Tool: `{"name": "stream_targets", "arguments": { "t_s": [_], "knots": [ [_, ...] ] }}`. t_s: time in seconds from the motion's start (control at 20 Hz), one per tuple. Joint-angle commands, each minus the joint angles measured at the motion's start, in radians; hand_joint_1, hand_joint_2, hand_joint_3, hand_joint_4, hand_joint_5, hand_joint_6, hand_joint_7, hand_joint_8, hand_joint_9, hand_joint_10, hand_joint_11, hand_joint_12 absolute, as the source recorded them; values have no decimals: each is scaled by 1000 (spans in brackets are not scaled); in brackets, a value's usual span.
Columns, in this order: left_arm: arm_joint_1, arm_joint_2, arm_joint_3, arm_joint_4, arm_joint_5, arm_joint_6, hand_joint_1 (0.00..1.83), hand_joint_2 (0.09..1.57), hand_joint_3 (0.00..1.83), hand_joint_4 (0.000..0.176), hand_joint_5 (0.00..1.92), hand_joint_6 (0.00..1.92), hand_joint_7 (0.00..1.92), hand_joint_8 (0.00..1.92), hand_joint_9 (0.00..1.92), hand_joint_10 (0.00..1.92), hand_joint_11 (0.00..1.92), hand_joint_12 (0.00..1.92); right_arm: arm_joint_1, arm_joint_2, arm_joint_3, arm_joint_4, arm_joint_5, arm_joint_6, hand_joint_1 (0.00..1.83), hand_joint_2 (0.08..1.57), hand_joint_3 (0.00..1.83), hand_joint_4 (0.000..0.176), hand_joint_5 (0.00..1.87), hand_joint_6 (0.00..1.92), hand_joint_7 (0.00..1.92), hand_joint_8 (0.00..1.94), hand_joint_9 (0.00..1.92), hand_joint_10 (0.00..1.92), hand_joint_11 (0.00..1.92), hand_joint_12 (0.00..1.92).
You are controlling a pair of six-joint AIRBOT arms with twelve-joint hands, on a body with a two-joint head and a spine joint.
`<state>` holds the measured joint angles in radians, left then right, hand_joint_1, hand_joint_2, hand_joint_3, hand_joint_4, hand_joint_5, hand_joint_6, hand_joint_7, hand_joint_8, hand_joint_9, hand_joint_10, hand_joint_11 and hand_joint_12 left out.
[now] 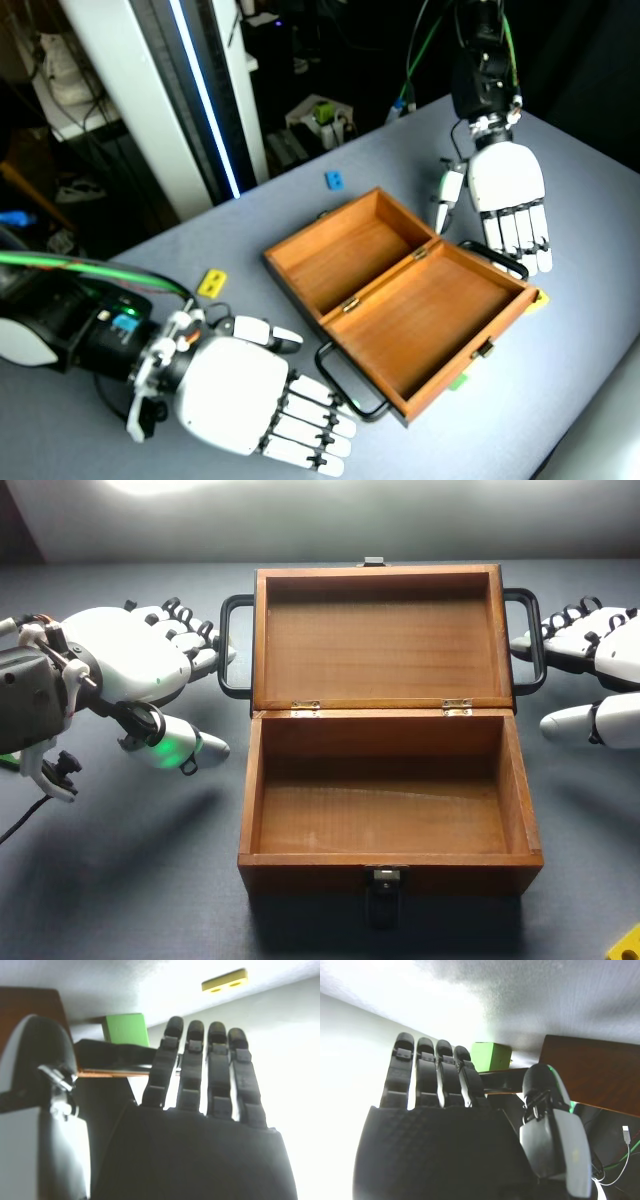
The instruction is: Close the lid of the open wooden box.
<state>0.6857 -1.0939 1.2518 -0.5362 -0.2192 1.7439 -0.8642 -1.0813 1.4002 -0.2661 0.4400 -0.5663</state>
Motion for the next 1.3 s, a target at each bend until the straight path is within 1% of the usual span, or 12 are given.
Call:
{"name": "stream_targets", "arguments": {
  "t_s": [0.0,0.05,0.15,0.3,0.65,0.75,0.95,1.15,1.2,1.25],
  "knots": [
    [-15,-9,1,4,-79,12,0,1231,9,0,0,0,0,0,0,0,0,0,20,-7,1,16,119,3,0,1275,0,0,0,0,0,0,0,0,0,0],
    [-14,-9,1,1,-79,14,0,1241,13,0,0,0,0,0,0,0,0,0,20,-7,1,16,119,3,0,1302,1,0,0,0,0,0,0,0,0,0],
    [-10,-6,-9,1,-90,14,0,1225,4,0,0,0,0,0,0,0,0,0,20,-7,0,16,120,5,0,1301,0,0,0,0,0,0,0,0,0,0],
    [-1,24,-52,26,-136,14,0,1214,0,0,0,0,0,0,0,0,0,0,20,-5,-8,16,137,11,0,1293,0,0,0,0,0,0,0,0,0,0],
    [27,104,-174,60,-309,14,0,1236,7,0,0,0,0,0,0,0,0,0,20,20,-30,16,180,29,0,1300,1,0,0,0,0,0,0,0,0,0],
    [34,113,-186,62,-332,7,0,1236,7,0,0,0,0,0,0,0,0,0,20,20,-31,16,181,30,0,1300,1,0,0,0,0,0,0,0,0,0],
    [48,126,-190,81,-356,-51,0,1237,6,0,0,0,0,0,0,0,0,0,20,30,-38,16,188,31,0,1300,0,0,0,0,0,0,0,0,0,0],
    [51,126,-190,81,-354,-53,0,1237,5,0,0,0,0,0,0,0,0,0,20,32,-41,16,188,31,0,1300,0,0,0,0,0,0,0,0,0,0],
    [52,126,-190,81,-353,-53,0,1132,0,0,0,0,0,0,0,0,0,0,20,32,-43,14,189,31,0,1297,0,0,0,0,0,0,0,0,0,0],
    [52,126,-191,81,-353,-53,0,1132,0,0,0,0,0,0,0,0,0,0,20,33,-44,13,190,31,0,1297,0,0,0,0,0,0,0,0,0,0]
  ]
}}
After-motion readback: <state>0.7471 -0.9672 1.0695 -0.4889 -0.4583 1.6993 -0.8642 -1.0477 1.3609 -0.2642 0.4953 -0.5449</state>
